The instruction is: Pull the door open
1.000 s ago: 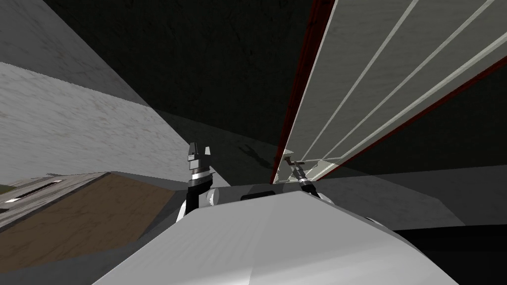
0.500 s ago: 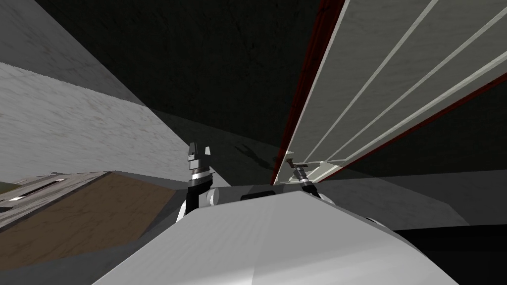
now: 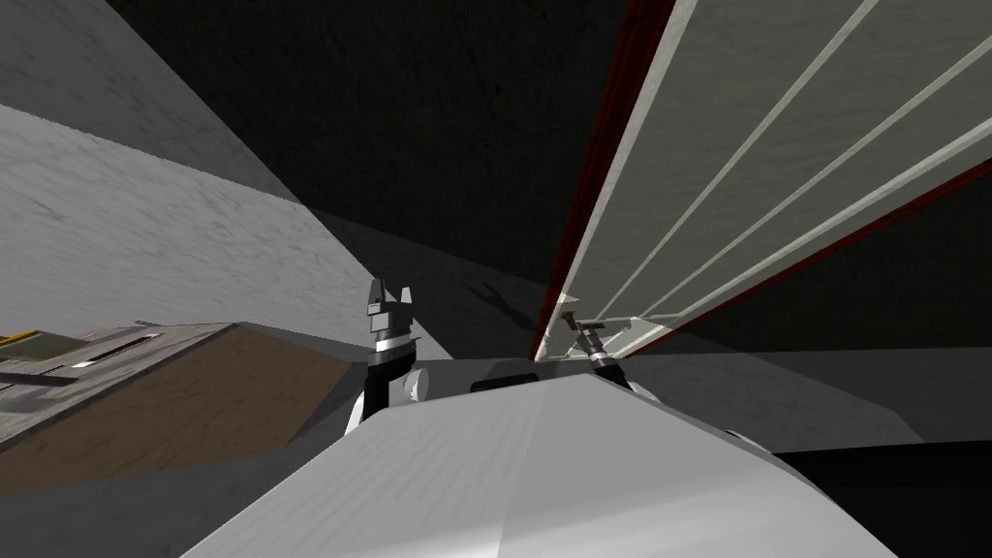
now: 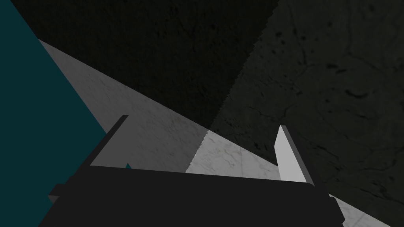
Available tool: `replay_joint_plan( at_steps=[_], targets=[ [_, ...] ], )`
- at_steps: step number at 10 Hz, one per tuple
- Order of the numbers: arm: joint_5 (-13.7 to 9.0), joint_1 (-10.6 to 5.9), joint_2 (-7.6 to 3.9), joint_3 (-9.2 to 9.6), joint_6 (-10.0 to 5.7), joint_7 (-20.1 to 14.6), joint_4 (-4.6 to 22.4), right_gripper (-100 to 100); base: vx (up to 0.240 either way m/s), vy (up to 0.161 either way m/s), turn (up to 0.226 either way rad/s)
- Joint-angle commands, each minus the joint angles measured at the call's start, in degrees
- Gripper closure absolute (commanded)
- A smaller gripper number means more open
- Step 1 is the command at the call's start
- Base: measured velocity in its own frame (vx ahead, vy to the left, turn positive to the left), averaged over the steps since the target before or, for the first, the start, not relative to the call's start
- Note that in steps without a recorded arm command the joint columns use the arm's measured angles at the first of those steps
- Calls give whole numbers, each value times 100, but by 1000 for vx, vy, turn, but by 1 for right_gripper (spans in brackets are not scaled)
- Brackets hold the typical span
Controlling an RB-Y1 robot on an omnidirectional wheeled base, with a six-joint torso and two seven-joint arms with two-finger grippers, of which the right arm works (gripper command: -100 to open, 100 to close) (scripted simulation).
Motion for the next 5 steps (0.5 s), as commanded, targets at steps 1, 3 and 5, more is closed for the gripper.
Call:
replay_joint_plan(
  at_steps=[1, 3, 5],
  targets=[
    [39, 115, -101, 101, -203, -128, 83, 100, -197, -68, 140],
    [61, 196, -179, 162, -338, -208, 107, 100, -193, -60, 101],
    [111, 386, -362, 304, -652, -396, 164, 100, -184, -44, 150]
  ],
)
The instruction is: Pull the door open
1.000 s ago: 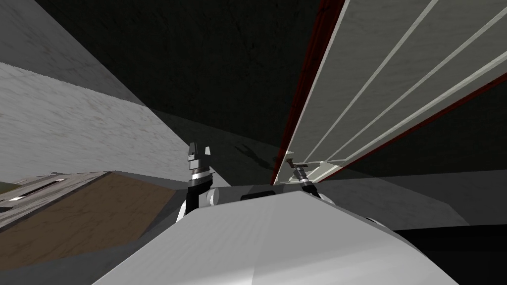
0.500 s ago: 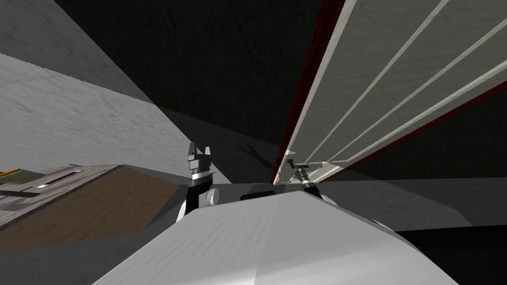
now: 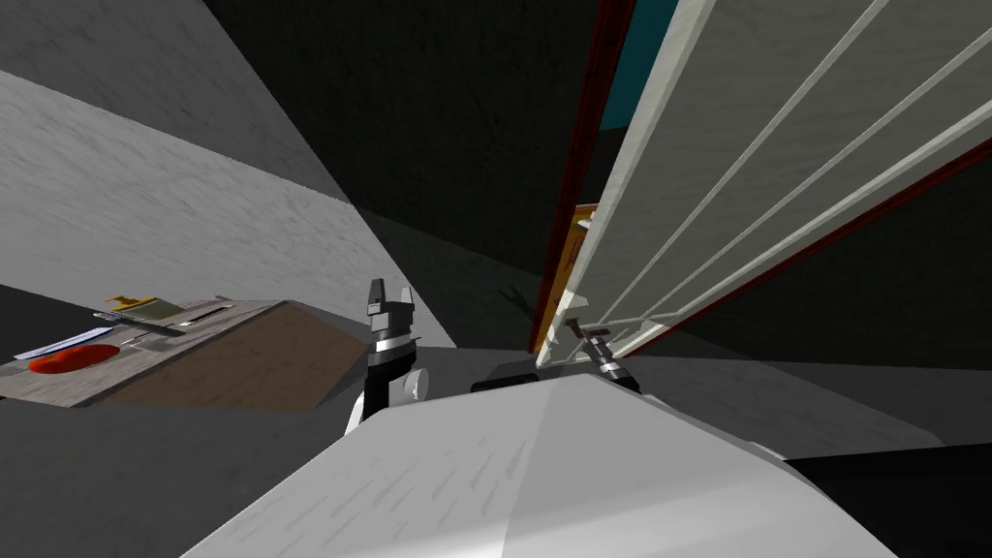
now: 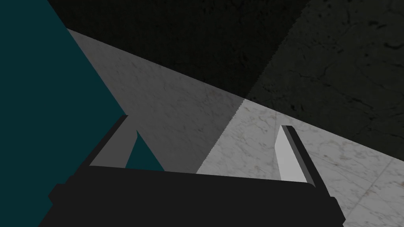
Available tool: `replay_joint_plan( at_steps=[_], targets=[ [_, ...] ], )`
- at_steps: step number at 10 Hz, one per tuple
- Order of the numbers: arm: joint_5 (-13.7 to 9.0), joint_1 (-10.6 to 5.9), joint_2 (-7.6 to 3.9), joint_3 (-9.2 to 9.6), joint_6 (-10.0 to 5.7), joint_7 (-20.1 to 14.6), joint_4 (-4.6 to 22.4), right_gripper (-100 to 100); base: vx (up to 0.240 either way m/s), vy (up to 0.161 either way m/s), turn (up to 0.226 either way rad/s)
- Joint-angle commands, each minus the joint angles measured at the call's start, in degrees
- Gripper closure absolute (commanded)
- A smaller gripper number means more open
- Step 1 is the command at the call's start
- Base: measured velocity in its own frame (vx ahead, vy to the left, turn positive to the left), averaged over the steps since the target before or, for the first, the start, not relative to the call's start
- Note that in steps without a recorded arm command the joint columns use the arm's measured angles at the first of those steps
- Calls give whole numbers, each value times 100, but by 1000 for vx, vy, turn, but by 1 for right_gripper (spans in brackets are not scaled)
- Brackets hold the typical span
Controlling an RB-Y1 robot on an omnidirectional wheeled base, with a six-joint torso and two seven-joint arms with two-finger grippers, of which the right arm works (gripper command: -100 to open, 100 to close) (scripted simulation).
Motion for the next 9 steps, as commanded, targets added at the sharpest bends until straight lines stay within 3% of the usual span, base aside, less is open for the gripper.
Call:
replay_joint_plan(
  at_steps=[1, 2, 3, 9],
  targets=[
    [26, 155, -142, 83, -190, -135, -35, 100, -193, -68, 142],
    [27, 31, -76, 67, -172, -93, 112, 100, -87, -28, 30],
    [45, 71, -106, 113, -299, -145, 175, 100, -151, -35, 174],
    [74, 173, -235, 212, -661, -267, 344, 100, -212, -79, 172]
  ],
)
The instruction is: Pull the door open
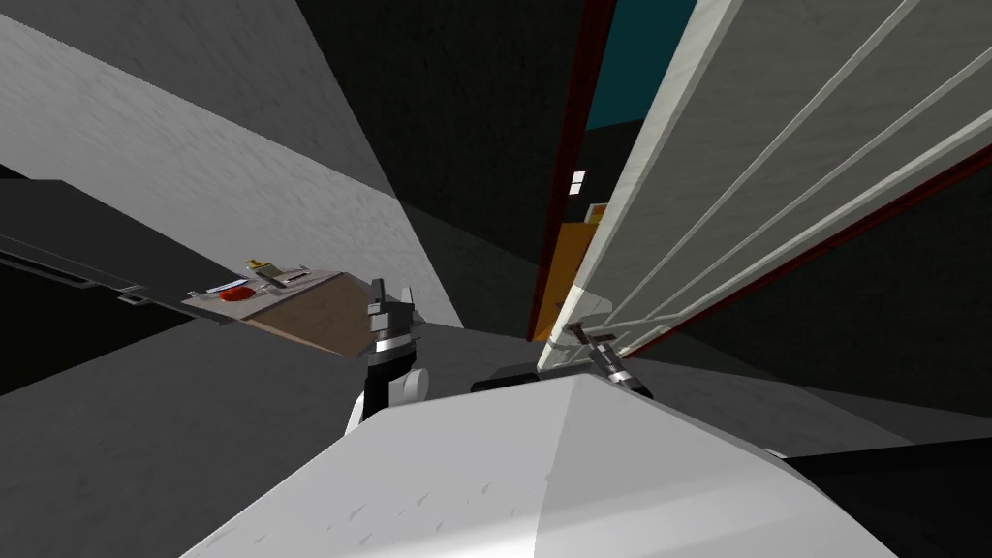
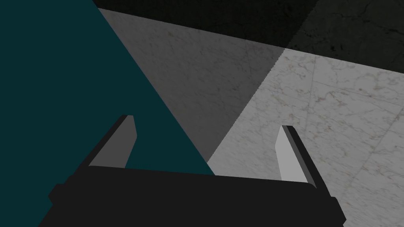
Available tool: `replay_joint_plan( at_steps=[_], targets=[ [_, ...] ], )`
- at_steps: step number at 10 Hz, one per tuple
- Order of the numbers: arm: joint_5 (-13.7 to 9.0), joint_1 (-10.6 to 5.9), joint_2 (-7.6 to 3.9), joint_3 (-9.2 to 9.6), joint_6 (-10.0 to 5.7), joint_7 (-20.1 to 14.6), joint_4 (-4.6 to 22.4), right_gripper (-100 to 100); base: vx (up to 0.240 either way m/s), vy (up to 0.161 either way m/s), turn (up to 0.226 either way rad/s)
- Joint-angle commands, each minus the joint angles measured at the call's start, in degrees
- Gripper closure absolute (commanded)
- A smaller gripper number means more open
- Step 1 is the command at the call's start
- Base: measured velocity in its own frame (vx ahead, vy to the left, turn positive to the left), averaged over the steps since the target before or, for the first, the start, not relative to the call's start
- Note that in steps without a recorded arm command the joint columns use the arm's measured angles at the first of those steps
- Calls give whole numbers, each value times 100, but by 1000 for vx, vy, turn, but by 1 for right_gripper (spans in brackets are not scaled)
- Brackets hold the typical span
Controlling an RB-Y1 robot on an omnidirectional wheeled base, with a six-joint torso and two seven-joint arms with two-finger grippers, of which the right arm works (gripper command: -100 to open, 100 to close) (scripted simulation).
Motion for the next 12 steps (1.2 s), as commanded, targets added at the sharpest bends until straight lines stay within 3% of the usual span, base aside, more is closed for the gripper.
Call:
replay_joint_plan(
  at_steps=[1, 2, 6, 11, 12],
  targets=[
    [3, 0, -36, 15, -142, -32, 117, 100, -223, -73, 137],
    [8, 18, -58, 32, -204, -53, 146, 100, -236, -53, 138],
    [-60, -155, 29, 74, 39, 55, 113, 100, -173, -38, 99],
    [-220, -471, 142, 133, 448, 245, 47, 100, -209, -78, 151],
    [-274, -578, 180, 153, 588, 310, 25, 100, -212, -73, 233]
  ],
)
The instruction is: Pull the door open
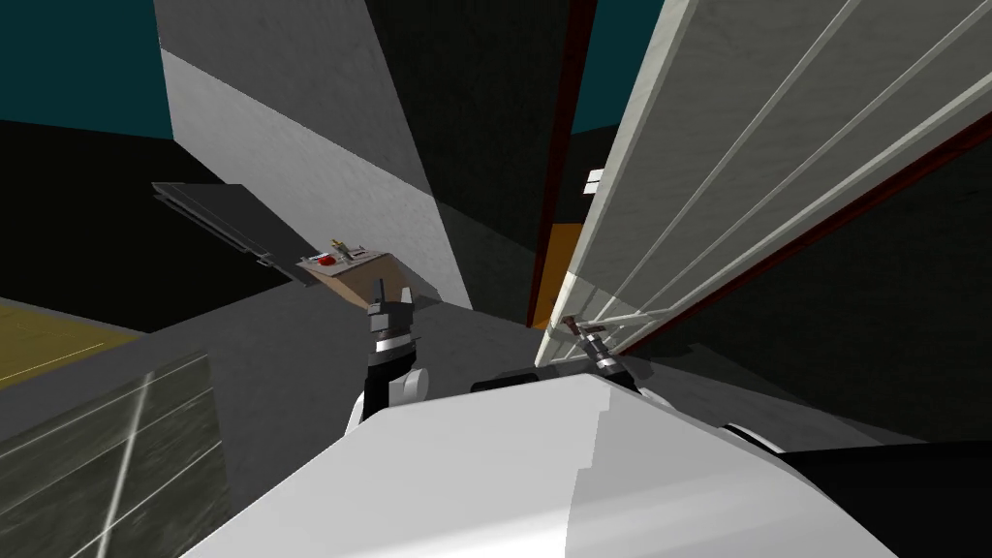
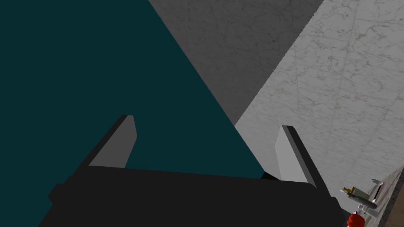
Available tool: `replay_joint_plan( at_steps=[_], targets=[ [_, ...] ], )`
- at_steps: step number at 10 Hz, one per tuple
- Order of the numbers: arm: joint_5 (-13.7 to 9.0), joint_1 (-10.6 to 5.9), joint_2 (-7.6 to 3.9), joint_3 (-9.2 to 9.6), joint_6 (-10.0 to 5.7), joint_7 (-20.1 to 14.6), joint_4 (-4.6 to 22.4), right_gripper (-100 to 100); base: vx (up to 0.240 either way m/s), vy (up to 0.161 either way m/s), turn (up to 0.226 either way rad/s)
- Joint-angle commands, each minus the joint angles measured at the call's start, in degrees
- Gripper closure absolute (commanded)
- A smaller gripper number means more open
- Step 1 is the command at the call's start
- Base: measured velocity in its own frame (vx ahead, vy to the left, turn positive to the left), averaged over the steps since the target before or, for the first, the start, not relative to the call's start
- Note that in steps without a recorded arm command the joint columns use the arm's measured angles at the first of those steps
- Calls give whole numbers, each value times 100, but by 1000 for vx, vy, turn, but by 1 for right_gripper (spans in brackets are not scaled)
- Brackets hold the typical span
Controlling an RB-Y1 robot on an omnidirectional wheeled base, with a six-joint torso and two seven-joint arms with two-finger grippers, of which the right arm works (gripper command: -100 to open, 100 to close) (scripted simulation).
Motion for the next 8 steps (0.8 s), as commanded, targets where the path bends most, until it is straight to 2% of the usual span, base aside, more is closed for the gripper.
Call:
replay_joint_plan(
  at_steps=[1, 8],
  targets=[
    [-54, -143, 62, 45, 189, 82, -38, 100, -225, -87, 199],
    [-251, -532, 200, 116, 694, 314, -119, 100, -198, -83, 133]
  ],
)
